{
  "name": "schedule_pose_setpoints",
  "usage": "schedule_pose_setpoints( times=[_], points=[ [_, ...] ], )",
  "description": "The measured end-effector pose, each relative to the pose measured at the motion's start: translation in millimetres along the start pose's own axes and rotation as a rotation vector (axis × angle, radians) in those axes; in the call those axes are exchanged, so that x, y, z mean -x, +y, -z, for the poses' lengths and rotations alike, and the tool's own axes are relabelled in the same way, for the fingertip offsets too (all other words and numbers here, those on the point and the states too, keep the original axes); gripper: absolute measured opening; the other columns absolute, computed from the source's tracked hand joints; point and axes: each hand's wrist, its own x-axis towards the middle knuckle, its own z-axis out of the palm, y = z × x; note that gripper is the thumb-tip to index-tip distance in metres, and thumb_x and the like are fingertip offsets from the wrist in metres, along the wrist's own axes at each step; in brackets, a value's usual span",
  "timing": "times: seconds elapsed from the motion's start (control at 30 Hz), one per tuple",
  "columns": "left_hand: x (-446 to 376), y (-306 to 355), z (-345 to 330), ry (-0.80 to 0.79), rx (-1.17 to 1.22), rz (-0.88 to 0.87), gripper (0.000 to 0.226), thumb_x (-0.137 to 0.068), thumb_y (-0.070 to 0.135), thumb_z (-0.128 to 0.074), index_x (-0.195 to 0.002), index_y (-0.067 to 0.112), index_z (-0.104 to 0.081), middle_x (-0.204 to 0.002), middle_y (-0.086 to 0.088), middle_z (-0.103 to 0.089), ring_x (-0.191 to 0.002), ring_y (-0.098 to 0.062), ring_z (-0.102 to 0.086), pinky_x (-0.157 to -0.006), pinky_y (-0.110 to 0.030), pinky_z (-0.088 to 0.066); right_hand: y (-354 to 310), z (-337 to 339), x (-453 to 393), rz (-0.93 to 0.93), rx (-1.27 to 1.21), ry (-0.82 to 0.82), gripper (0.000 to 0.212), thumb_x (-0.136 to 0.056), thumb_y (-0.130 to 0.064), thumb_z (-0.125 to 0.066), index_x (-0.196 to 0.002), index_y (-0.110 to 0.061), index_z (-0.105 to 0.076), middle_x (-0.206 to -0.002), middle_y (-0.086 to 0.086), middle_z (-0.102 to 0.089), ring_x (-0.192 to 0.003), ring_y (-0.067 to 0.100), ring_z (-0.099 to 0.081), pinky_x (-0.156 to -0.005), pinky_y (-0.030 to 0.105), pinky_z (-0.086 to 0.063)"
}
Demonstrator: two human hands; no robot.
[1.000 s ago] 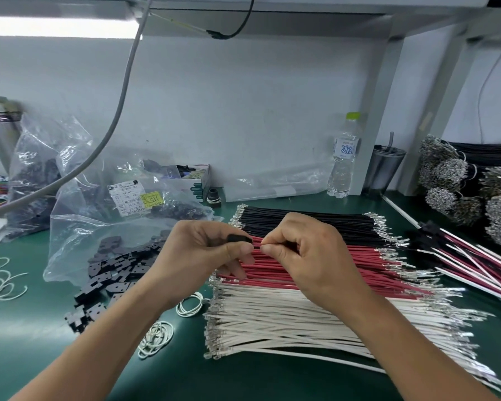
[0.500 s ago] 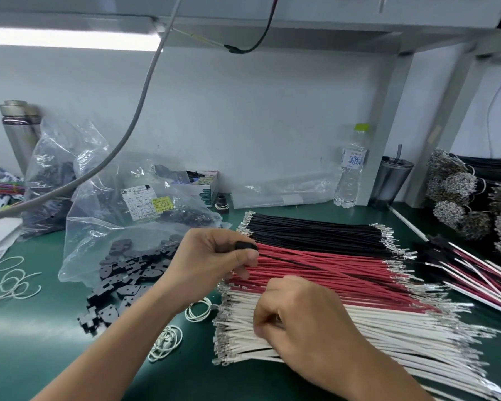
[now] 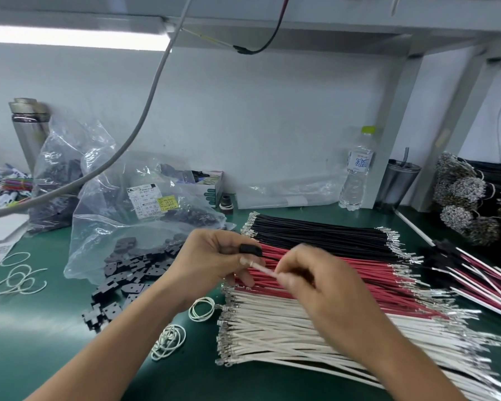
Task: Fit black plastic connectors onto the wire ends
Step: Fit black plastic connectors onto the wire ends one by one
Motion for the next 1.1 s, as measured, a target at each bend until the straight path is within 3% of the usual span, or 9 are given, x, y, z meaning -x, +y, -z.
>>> schedule_pose_setpoints(
  times=[0.23,0.5,0.7,0.83,1.0,1.1],
  points=[
    [-0.2,1.6,3.0,-0.027,0.102,0.026,0.024,-0.076,0.013,-0.082,-0.100,0.012,-0.081,-0.094,-0.017,-0.079,-0.061,-0.022,-0.073,-0.052,-0.024,-0.054,15.3,7.0,-17.1,0.012,0.108,0.262,0.012,-0.091,-0.030,-0.067,-0.080,-0.035,-0.066,-0.079,-0.018,-0.058,-0.081,0.005,-0.059,-0.064,0.022,-0.046],
    [1.3,-0.3,2.0,-0.035,0.104,0.032,0.033,-0.070,0.018,-0.084,-0.102,0.008,-0.080,-0.093,-0.019,-0.079,-0.059,-0.023,-0.072,-0.052,-0.026,-0.052,18.4,-5.1,-8.9,0.117,0.174,0.367,0.008,-0.089,-0.027,-0.073,-0.084,-0.031,-0.070,-0.080,-0.019,-0.055,-0.073,0.004,-0.057,-0.057,0.022,-0.047],
    [-0.2,-0.8,3.4,-0.045,0.087,0.032,0.029,-0.073,0.016,-0.083,-0.102,0.012,-0.081,-0.093,-0.020,-0.079,-0.060,-0.024,-0.073,-0.051,-0.024,-0.052,21.8,-3.5,-9.3,0.190,0.315,0.343,0.007,-0.087,-0.025,-0.075,-0.084,-0.028,-0.069,-0.082,-0.018,-0.053,-0.074,0.001,-0.051,-0.061,0.012,-0.038],
    [1.8,-0.1,2.8,-0.058,0.057,0.021,0.028,-0.074,0.019,-0.083,-0.102,0.014,-0.081,-0.092,-0.019,-0.079,-0.060,-0.023,-0.073,-0.050,-0.023,-0.051,22.8,-5.5,-11.0,0.169,0.261,0.337,0.006,-0.088,-0.026,-0.075,-0.084,-0.029,-0.070,-0.081,-0.018,-0.053,-0.074,0.002,-0.052,-0.062,0.010,-0.035],
    [4.0,2.0,6.5,-0.123,-0.003,0.005,0.024,-0.077,0.022,-0.083,-0.100,0.014,-0.082,-0.091,-0.017,-0.079,-0.061,-0.022,-0.073,-0.050,-0.023,-0.051,27.9,-12.2,-12.3,0.058,-0.033,0.290,0.011,-0.086,-0.022,-0.078,-0.082,-0.030,-0.072,-0.079,-0.016,-0.057,-0.079,0.009,-0.059,-0.063,0.015,-0.042],
    [4.7,3.4,7.3,-0.143,-0.088,-0.010,0.022,-0.077,0.028,-0.083,-0.097,0.018,-0.082,-0.089,-0.013,-0.080,-0.060,-0.021,-0.073,-0.050,-0.024,-0.050,27.9,-11.9,-10.6,0.127,0.129,0.298,0.009,-0.087,-0.021,-0.077,-0.082,-0.025,-0.071,-0.079,-0.016,-0.055,-0.074,0.007,-0.055,-0.061,0.019,-0.044]
  ],
)
